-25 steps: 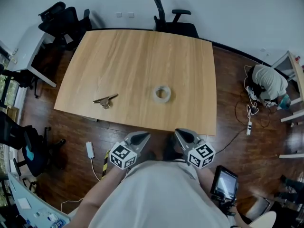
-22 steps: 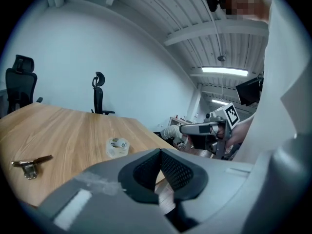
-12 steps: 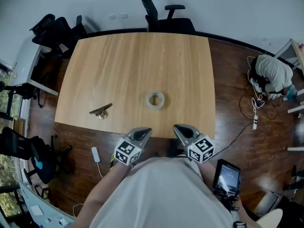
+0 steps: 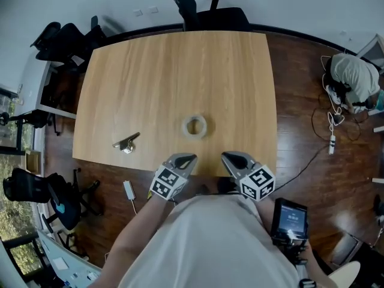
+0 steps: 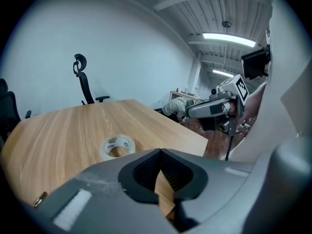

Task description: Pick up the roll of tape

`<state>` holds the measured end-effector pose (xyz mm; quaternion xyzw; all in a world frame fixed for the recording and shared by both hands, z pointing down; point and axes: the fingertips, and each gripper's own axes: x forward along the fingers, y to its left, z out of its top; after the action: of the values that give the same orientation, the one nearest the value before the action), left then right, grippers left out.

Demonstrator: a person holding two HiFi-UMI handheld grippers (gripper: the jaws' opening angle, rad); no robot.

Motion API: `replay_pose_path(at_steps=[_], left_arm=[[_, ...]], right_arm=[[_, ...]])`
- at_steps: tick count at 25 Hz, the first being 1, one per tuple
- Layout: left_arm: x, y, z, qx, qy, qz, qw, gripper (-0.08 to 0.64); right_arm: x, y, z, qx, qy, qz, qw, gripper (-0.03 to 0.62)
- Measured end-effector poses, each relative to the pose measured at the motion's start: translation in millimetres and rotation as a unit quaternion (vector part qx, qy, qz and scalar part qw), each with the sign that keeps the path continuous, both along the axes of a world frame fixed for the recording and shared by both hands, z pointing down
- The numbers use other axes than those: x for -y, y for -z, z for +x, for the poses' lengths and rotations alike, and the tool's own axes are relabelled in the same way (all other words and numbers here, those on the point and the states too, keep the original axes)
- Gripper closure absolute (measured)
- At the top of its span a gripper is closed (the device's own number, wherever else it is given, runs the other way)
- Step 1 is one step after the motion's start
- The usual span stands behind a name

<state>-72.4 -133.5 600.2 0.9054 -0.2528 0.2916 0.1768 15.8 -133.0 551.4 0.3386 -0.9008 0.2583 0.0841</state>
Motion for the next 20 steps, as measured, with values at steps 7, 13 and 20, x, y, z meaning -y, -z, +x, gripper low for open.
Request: replay_pose_path(at_steps=[7, 13, 20], left_arm=[[28, -32, 6, 0.085, -0.043, -0.018, 0.9953, 0.555], [44, -49, 10, 0.135, -0.059, -0.028, 0.9887, 0.554], [48, -75, 11, 0.185, -0.059, -0.067, 0.9787, 0.451]], right_arm=[[15, -11, 7, 0.005, 0.013, -0.012, 1.0, 0.586], [24, -17, 7, 0.013, 0.022, -0.02, 0.999, 0.586], [32, -22, 12, 0.021, 0.024, -0.027, 0.999, 0.586]])
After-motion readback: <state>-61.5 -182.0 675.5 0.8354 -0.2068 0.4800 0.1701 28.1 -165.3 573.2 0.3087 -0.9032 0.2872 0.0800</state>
